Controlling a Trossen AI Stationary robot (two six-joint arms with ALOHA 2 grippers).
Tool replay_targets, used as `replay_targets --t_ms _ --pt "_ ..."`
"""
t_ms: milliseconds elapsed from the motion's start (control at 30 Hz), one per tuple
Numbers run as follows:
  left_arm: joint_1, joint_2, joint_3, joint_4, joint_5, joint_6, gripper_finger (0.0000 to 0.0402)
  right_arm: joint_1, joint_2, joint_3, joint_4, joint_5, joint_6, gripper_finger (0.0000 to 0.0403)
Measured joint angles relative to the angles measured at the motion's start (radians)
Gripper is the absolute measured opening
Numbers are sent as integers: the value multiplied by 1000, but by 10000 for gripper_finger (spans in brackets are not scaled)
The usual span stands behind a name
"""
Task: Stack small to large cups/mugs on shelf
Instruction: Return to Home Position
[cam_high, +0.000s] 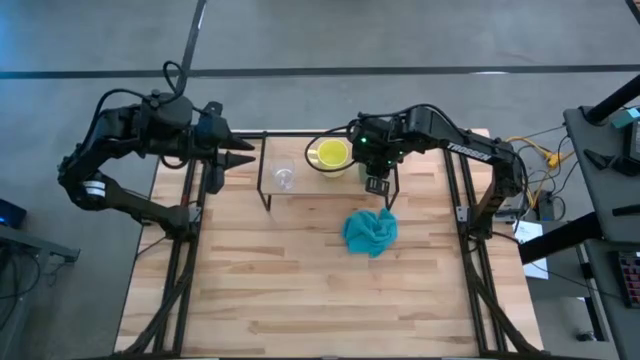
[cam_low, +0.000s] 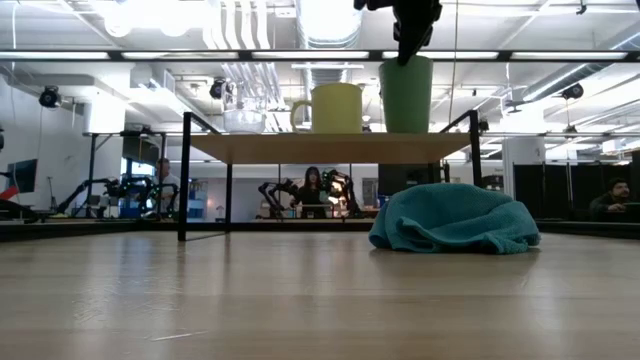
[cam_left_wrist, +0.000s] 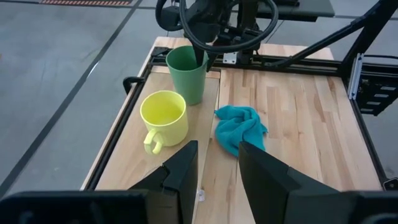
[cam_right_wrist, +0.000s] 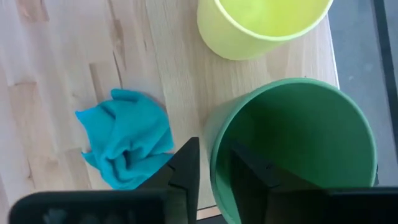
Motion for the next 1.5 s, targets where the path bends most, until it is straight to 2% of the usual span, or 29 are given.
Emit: replay_targets --t_ms 233,633,1000,1233,1367,1433,1500 --pt "0 0 0 -1 0 0 102 0 0 -2 0 8 8 96" --pt "0 -4 2 -2 -1 44 102 1 0 32 -13 8 11 95" --pt "0 -16 4 -1 -2 44 102 1 0 224 -91 8 71 85" --pt "0 -21 -4 -28 -2 44 102 1 -1 366 -88 8 255 75" --pt "0 -19 -6 -66 -3 43 102 7 -11 384 -89 8 332 72" --pt "0 -19 -8 -110 -7 32 102 13 -17 383 -91 7 304 74" --pt "0 -19 -8 -136 -9 -53 102 20 -24 383 -88 7 250 77"
